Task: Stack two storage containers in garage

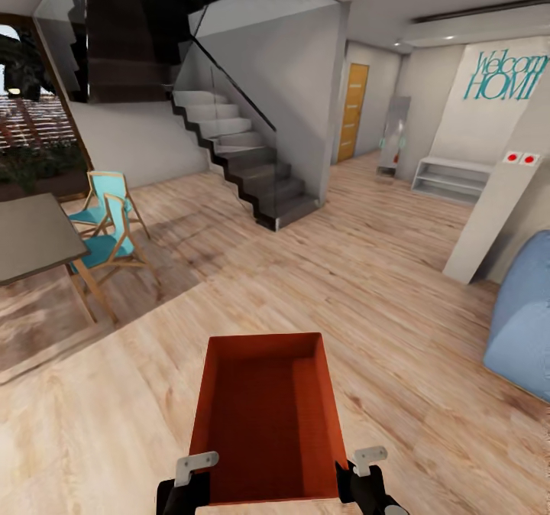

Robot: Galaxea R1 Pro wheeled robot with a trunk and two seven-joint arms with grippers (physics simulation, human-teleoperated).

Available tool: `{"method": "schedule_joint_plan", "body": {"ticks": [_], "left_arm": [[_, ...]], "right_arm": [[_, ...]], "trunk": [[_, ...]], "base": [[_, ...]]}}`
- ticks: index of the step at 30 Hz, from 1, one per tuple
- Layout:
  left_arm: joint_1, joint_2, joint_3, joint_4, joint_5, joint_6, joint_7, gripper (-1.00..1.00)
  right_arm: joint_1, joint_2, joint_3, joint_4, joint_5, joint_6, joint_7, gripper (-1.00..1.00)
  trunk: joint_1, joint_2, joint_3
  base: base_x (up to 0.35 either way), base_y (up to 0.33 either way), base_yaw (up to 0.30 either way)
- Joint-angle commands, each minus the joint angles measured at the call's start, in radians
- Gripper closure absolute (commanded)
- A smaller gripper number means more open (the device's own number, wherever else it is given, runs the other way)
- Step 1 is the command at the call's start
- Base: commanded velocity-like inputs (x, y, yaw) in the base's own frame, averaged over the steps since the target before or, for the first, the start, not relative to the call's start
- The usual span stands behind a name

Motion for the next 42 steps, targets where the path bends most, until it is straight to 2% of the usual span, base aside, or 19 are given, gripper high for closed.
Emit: {"method": "schedule_joint_plan", "body": {"ticks": [1, 14, 36, 42], "left_arm": [[-0.001, -0.003, 0.002, -0.004, -0.019, 0.009, 0.012, 1.0], [0.0, -0.003, 0.002, -0.003, -0.019, 0.009, 0.012, 1.0], [0.0, -0.003, 0.002, -0.003, -0.019, 0.009, 0.012, 1.0], [0.0, -0.003, 0.004, -0.003, -0.019, 0.009, 0.009, 1.0]], "right_arm": [[0.0, 0.017, -0.008, 0.001, 0.007, -0.003, 0.017, 1.0], [0.0, 0.017, -0.006, -0.002, 0.007, -0.001, 0.015, 1.0], [0.0, 0.017, -0.009, -0.001, 0.005, 0.004, 0.014, 1.0], [0.0, 0.017, -0.009, -0.001, 0.005, 0.003, 0.014, 1.0]], "trunk": [[0.001, -0.002, -0.002], [0.001, -0.002, -0.002], [0.001, -0.002, -0.002], [0.001, -0.002, -0.002]], "base": [[0.325, 0.0, -0.265], [0.325, 0.0, -0.062], [0.325, 0.0, -0.254], [0.187, 0.0, -0.045]]}}
